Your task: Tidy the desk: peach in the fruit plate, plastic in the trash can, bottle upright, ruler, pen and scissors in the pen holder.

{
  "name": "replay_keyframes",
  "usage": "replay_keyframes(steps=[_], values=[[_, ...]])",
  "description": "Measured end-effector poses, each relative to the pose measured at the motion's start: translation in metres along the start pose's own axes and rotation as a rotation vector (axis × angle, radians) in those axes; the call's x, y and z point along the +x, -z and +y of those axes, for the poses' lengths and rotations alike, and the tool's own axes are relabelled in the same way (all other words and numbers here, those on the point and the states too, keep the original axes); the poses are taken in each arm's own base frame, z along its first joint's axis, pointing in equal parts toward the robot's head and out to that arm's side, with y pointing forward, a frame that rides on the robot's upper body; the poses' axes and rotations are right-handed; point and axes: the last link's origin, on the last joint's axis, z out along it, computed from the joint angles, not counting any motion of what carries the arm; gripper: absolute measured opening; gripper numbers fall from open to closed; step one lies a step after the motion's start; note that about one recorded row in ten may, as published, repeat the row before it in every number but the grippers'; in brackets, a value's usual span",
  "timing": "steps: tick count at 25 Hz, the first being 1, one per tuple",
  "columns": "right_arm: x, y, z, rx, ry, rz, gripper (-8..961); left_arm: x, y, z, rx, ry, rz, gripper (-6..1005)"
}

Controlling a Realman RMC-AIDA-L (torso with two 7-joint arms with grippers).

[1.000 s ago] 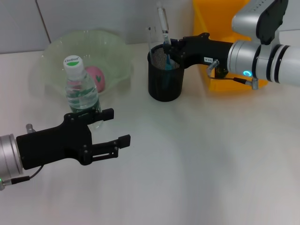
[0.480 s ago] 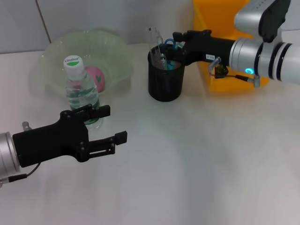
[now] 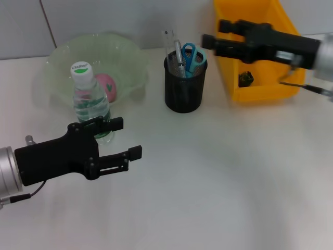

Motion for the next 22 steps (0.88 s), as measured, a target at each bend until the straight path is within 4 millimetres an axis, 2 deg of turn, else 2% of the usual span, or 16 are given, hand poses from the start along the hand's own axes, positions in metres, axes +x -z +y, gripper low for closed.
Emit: replay_keyframes(steps=[5, 8, 9, 15, 19, 22], values=[[0.000, 0.038, -0.012, -0.114, -0.083, 0.090, 758, 0.004, -0.003, -0.001, -0.013, 0.031, 0.002, 827], [0.003, 0.049, -0.022, -0.134, -0.123, 0.168, 834, 0.008, -0.005, -0.001, -0.025, 0.050, 0.006, 827], [0.005, 0.051, -0.023, -0.145, -0.128, 0.207, 833, 0.008, -0.005, -0.001, -0.025, 0.050, 0.006, 827], [0.020, 0.043, -0.013, -0.230, -0.104, 0.395, 829, 0.016, -0.012, -0.008, -0.044, 0.095, 0.006, 827], [0.034, 0.032, -0.004, -0.265, -0.090, 0.460, 829, 0.019, -0.014, -0.013, -0.060, 0.123, -0.006, 827], [0.039, 0.030, -0.002, -0.267, -0.082, 0.467, 829, 0.019, -0.016, -0.017, -0.072, 0.129, -0.031, 827]])
